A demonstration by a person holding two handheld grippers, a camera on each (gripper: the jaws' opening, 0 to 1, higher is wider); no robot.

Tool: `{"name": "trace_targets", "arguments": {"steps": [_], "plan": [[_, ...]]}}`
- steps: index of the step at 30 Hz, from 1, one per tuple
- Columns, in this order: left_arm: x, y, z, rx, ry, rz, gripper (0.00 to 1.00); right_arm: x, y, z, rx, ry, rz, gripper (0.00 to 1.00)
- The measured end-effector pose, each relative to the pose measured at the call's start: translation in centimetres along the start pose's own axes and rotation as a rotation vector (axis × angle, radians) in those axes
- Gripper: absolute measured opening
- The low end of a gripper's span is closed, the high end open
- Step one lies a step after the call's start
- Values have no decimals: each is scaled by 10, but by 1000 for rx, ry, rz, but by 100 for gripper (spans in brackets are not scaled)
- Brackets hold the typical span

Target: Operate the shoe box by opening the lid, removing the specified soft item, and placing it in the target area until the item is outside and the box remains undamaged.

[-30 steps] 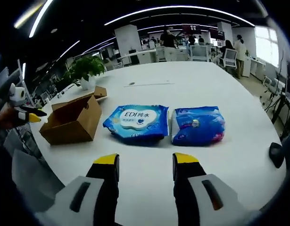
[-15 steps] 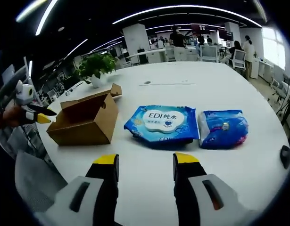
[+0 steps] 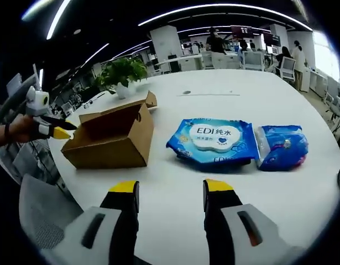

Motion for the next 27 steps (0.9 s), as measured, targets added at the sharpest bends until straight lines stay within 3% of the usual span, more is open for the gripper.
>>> {"name": "trace_targets", "arguments": {"steps": [16,27], "plan": [[18,-10,15,121,-48,108,47,26,-4,8,27,35,-25,44],[18,-4,35,179,-105,160,47,40,-6,9,39,45,-31,44]]}}
Point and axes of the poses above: the point that each gripper's makers call its tool centre point, and the gripper's own axes: z roughly forward along the fingers, x roughly to its left, y roughly out of its top, the point moved 6 cm from there along -z, roughly backward along the fingers, and after that the axes turned 10 degrees about -z, right-handed, at the moved point
